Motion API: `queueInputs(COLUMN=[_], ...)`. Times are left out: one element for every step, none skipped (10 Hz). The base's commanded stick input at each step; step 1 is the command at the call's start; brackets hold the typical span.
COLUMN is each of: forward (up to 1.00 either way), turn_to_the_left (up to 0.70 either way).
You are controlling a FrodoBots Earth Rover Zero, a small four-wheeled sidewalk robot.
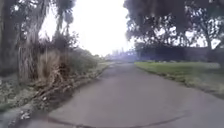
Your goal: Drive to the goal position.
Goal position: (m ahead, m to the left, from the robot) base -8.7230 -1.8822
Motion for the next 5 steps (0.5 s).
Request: queueInputs(forward=[0.85, 0.85, 0.85, 0.85, 0.85], turn_to_the_left=[-0.34, -0.34, -0.34, -0.34, -0.34])
